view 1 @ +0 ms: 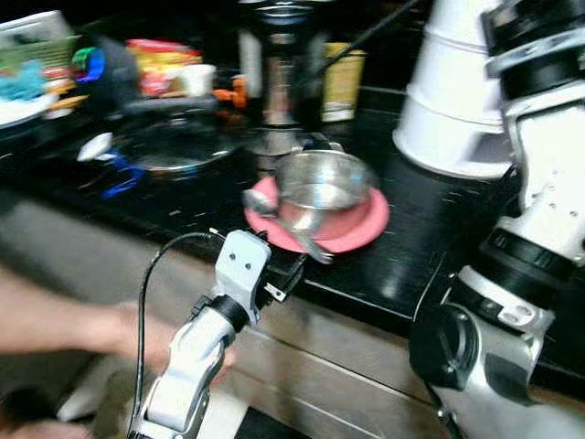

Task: Kitchen organization

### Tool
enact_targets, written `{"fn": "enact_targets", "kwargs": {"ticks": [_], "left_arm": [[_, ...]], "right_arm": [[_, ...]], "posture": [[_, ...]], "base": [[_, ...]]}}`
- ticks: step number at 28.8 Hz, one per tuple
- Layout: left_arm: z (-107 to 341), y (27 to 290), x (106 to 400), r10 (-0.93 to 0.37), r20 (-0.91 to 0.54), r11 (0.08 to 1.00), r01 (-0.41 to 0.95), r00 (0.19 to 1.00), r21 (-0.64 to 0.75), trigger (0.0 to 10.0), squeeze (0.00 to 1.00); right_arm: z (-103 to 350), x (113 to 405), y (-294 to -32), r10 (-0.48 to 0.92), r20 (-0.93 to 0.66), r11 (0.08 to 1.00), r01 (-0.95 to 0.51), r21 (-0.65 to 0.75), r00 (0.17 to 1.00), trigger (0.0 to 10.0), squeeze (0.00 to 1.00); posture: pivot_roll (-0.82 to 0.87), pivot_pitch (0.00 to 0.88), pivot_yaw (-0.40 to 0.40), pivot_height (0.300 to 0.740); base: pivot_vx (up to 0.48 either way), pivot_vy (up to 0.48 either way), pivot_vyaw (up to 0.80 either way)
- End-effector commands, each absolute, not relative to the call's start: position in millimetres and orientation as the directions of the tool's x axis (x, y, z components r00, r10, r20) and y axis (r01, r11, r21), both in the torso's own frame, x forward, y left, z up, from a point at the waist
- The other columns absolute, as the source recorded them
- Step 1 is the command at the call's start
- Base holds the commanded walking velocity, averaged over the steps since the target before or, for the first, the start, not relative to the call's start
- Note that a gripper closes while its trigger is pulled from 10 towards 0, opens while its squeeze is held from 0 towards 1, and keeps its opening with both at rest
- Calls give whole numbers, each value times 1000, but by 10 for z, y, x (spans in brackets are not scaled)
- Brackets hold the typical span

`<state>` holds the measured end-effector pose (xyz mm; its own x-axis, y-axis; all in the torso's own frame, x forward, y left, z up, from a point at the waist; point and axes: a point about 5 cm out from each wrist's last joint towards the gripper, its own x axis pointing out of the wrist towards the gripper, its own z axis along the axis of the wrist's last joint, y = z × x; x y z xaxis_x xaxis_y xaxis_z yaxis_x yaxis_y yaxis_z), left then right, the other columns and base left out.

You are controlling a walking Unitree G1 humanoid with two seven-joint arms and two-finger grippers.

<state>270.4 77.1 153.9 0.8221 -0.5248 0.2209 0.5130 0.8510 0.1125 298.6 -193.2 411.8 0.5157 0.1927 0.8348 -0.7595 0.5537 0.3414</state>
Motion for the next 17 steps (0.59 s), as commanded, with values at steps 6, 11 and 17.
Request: {"fn": "enact_targets", "kwargs": {"ticks": [6,11,17], "left_arm": [[1535,725,2658,-580,219,813,574,784,99,10000,0],[1549,674,2618,-638,214,768,630,739,114,10000,0],[1550,666,2609,-647,212,761,638,733,119,10000,0]], "right_arm": [[4164,2996,-2009,153,844,522,-767,373,515,10000,0],[4156,2994,-2040,153,840,518,-766,381,521,10000,0],[4140,2996,-2052,155,837,517,-765,384,525,10000,0]], "posture": [[-51,0,-9,740],[-51,0,-9,740],[-54,0,-8,740]], "base": [[0,0,-775],[0,0,-775],[0,0,-775]]}}
